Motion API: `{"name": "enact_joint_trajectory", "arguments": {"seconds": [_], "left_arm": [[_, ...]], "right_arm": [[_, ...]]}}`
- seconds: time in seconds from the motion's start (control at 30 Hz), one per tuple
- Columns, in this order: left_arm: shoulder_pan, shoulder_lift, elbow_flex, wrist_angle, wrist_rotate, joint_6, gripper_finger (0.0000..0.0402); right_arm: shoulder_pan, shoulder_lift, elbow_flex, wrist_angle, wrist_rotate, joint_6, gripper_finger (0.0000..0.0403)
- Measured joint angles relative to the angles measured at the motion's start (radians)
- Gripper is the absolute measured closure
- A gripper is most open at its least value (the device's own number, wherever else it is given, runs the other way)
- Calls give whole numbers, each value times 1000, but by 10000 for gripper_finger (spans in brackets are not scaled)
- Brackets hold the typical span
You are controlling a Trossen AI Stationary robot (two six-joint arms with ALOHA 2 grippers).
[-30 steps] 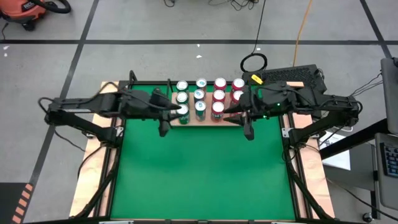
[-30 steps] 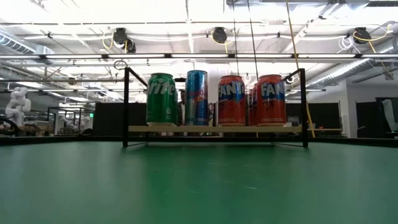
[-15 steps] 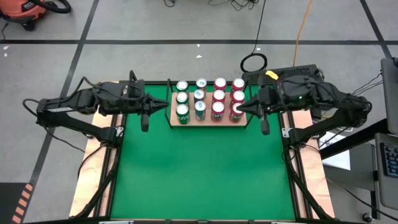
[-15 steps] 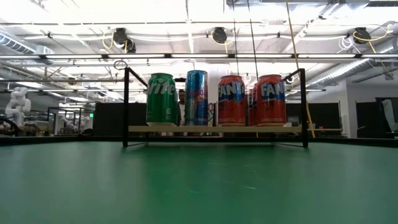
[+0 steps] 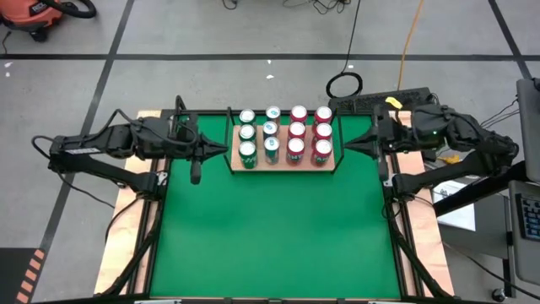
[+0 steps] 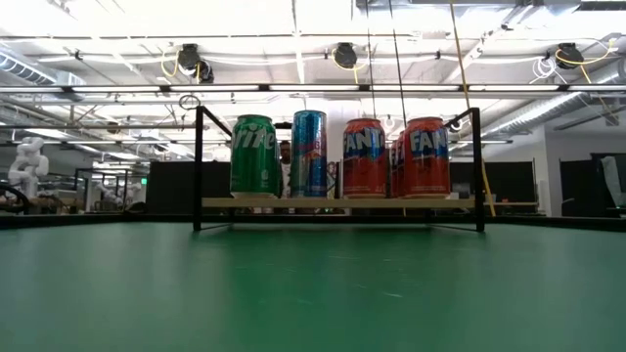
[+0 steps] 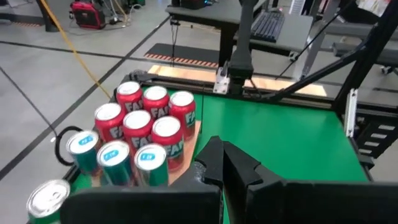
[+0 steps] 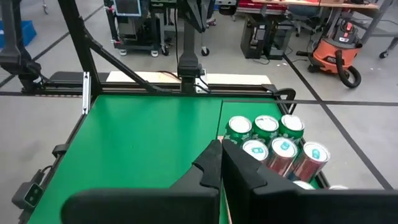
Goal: Place canned beverage on shelf
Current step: Return to Home Position
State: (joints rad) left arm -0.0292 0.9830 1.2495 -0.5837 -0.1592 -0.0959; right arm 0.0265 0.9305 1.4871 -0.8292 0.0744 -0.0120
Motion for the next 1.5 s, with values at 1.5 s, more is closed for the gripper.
{"name": "enact_joint_trajectory", "arguments": {"seconds": [1.5], "left_arm": [[1,-514,-994,757,10,51,402]], "right_arm": [[1,-624,-1264,957,-27,85,403]]}}
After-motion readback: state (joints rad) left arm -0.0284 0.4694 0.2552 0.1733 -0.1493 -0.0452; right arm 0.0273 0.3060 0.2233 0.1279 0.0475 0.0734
